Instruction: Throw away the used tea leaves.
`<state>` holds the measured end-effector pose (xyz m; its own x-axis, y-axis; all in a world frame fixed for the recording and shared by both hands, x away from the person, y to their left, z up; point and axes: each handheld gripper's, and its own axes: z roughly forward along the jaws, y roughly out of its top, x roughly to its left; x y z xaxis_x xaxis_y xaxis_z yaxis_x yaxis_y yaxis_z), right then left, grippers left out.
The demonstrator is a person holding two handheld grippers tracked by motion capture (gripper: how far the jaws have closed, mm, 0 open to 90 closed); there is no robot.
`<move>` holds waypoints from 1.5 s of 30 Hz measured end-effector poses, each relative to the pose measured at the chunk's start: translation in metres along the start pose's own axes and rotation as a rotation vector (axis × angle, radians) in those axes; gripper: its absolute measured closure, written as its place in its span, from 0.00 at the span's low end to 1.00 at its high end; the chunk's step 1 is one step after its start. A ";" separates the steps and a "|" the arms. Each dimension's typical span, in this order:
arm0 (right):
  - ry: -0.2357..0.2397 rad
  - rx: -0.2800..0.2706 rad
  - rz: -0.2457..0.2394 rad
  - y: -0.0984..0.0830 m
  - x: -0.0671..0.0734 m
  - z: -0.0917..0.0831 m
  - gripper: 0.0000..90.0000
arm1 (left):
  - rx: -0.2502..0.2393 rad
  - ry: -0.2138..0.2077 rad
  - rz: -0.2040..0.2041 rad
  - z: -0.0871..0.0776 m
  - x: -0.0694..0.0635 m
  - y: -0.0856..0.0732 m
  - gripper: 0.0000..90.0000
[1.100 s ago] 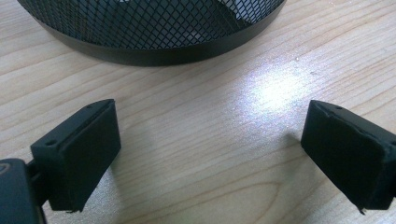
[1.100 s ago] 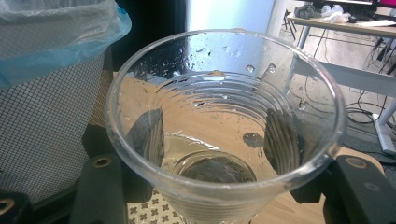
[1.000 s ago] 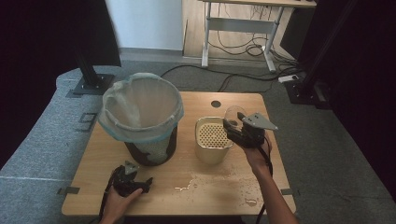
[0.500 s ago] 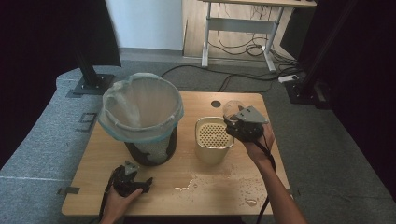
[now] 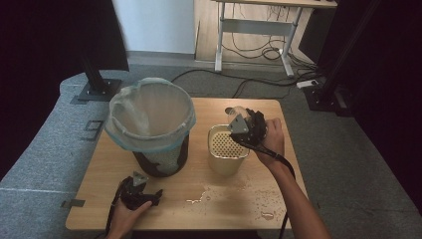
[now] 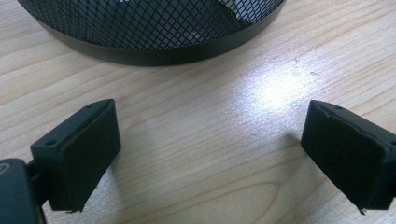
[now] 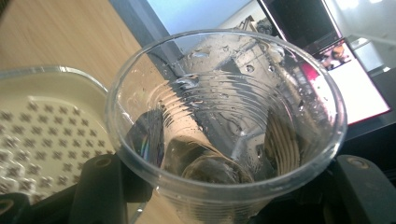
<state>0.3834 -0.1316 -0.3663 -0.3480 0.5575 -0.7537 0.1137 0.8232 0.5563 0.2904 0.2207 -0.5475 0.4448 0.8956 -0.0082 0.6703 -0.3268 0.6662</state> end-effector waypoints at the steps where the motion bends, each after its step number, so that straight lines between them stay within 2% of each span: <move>1: -0.006 0.008 -0.031 0.001 0.002 0.002 0.43 | 0.000 0.000 0.000 0.000 0.000 0.000 0.05; 4: -0.033 0.034 -0.123 0.002 0.010 0.006 0.43 | 0.001 0.000 0.001 0.000 0.000 0.000 0.05; 5: -0.033 0.034 -0.123 0.002 0.010 0.006 0.43 | 0.001 0.000 0.001 0.000 0.000 0.000 0.05; 6: -0.042 0.046 -0.182 0.003 0.014 0.010 0.43 | 0.001 0.000 0.001 0.000 0.000 0.000 0.05; 13: -0.077 0.087 -0.359 0.002 0.026 0.019 0.43 | 0.001 0.000 0.000 0.000 0.000 0.000 0.05; 20: -0.142 0.131 -0.563 -0.002 0.039 0.027 0.43 | 0.001 0.000 0.000 0.000 0.000 0.000 0.05; 23: -0.167 0.135 -0.638 -0.003 0.041 0.029 0.43 | 0.001 0.000 0.000 0.000 0.000 0.000 0.05; 27: -0.189 0.139 -0.703 -0.002 0.044 0.030 0.43 | 0.001 0.000 0.000 0.000 0.000 0.000 0.05; 34: -0.258 0.142 -0.899 -0.003 0.048 0.031 0.43 | 0.001 0.000 0.000 0.000 0.000 0.000 0.05; 39: -0.290 0.142 -0.995 -0.001 0.050 0.031 0.43 | 0.001 0.000 0.000 0.000 0.000 0.000 0.05; 44: -0.339 0.159 -1.178 -0.001 0.054 0.032 0.43 | 0.000 -0.001 0.001 0.000 0.000 0.000 0.05; 45: -0.339 0.159 -1.178 -0.001 0.054 0.032 0.43 | 0.000 -0.001 0.001 0.000 0.000 0.000 0.05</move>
<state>0.3939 -0.0989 -0.4188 -0.0593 -0.5519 -0.8318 0.0147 0.8327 -0.5535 0.2904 0.2208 -0.5475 0.4460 0.8950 -0.0088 0.6703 -0.3275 0.6659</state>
